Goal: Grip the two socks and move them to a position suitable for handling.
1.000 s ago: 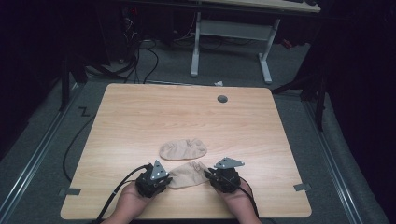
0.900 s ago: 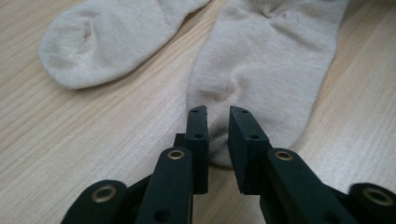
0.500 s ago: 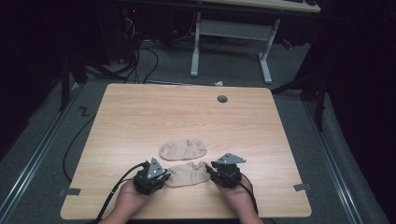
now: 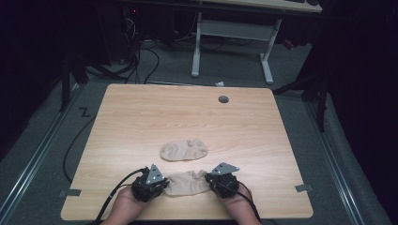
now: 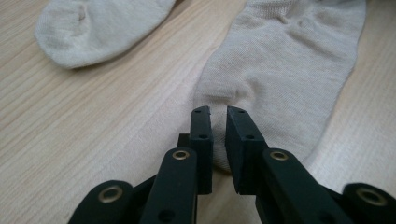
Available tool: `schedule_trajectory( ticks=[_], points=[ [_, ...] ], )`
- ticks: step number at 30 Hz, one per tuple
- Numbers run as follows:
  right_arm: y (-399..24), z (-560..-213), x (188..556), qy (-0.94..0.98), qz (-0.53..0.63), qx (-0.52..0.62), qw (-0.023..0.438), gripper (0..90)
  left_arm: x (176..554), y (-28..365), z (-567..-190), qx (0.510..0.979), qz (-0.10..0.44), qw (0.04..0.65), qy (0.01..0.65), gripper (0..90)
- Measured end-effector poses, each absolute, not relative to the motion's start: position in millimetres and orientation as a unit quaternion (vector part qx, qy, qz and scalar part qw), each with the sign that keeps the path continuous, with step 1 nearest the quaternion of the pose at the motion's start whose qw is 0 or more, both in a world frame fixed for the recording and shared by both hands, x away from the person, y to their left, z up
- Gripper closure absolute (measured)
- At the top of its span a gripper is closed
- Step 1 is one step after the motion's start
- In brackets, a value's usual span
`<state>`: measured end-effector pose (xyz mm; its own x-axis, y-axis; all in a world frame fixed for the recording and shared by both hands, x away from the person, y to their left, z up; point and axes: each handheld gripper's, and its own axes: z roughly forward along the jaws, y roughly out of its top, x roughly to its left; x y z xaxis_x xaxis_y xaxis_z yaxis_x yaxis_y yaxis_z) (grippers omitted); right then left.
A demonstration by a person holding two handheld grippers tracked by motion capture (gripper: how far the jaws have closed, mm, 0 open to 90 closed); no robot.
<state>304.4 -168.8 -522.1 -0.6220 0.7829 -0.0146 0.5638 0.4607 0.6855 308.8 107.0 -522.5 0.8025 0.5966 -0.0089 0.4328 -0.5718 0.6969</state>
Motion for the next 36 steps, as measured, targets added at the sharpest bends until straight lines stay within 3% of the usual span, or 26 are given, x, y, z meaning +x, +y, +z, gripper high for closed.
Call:
schedule_trajectory(
  ticks=[14, 18, 27, 36],
  points=[
    [-174, -511, 300, 0.824, 0.363, 0.401, 0.168, 76.1, 311, 112, -519, 0.889, 0.132, 0.336, 0.282, 80.0],
    [-176, -513, 302, 0.823, 0.362, 0.402, 0.173, 69.9, 309, 110, -520, 0.879, 0.129, 0.35, 0.297, 79.6],
    [-183, -512, 306, 0.81, 0.378, 0.409, 0.184, 64.0, 312, 116, -511, 0.873, 0.138, 0.369, 0.287, 71.9],
    [-199, -510, 321, 0.791, 0.395, 0.427, 0.191, 56.3, 331, 134, -504, 0.842, 0.157, 0.394, 0.333, 65.0]
  ],
)
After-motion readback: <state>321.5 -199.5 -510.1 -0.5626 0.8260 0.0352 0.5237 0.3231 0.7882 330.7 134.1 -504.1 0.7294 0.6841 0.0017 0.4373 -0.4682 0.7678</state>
